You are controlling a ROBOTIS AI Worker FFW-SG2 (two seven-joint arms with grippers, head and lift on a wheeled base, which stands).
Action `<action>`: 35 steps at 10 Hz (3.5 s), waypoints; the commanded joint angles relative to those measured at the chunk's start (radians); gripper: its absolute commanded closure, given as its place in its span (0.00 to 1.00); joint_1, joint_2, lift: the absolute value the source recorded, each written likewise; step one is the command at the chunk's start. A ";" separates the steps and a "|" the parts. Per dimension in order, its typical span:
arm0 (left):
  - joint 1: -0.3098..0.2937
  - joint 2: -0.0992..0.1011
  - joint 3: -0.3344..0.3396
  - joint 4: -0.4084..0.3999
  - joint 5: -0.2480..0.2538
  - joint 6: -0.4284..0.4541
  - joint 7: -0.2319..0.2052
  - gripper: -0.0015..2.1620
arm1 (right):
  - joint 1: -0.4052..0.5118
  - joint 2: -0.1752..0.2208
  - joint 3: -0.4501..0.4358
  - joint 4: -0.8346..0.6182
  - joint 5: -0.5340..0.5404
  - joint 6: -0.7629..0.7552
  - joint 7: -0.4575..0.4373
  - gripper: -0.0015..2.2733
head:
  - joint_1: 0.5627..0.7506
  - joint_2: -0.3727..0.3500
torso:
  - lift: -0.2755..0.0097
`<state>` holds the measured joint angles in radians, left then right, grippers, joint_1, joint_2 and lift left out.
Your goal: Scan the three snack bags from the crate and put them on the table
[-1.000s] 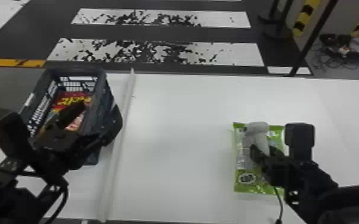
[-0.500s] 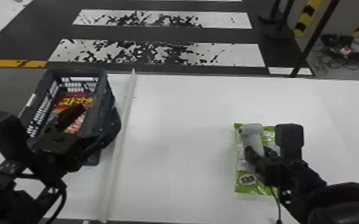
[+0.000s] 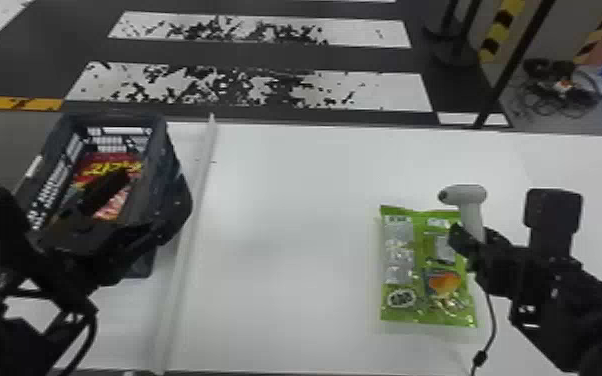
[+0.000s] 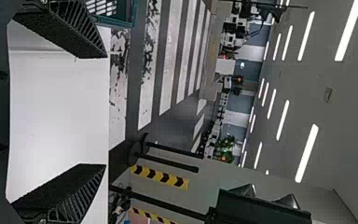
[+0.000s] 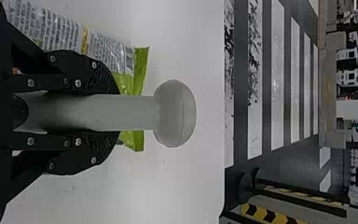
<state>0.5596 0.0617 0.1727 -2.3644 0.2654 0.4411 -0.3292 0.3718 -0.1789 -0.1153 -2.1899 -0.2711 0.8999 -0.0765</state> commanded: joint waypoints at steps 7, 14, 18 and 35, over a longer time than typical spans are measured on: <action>0.017 0.000 -0.001 -0.013 -0.005 0.000 -0.001 0.01 | -0.045 -0.109 -0.199 0.308 -0.062 -0.140 0.109 0.98 | 0.70 0.16 | 0.64; 0.023 0.000 -0.019 -0.027 -0.015 0.003 0.001 0.01 | -0.086 -0.146 -0.204 0.495 -0.020 -0.256 0.222 0.13 | 0.70 0.06 | 0.64; 0.023 -0.003 -0.019 -0.029 -0.018 0.006 0.004 0.01 | 0.027 -0.129 -0.297 0.220 -0.106 -0.247 0.288 0.02 | 0.70 0.06 | 0.64; 0.094 -0.028 -0.084 0.042 -0.078 -0.166 0.042 0.01 | -0.258 -0.195 -0.098 0.558 0.004 0.164 0.906 0.69 | 0.70 0.33 | 0.64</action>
<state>0.6532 0.0351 0.0930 -2.3230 0.1906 0.2768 -0.2866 0.1171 -0.3741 -0.2207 -1.6337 -0.2776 1.0599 0.8308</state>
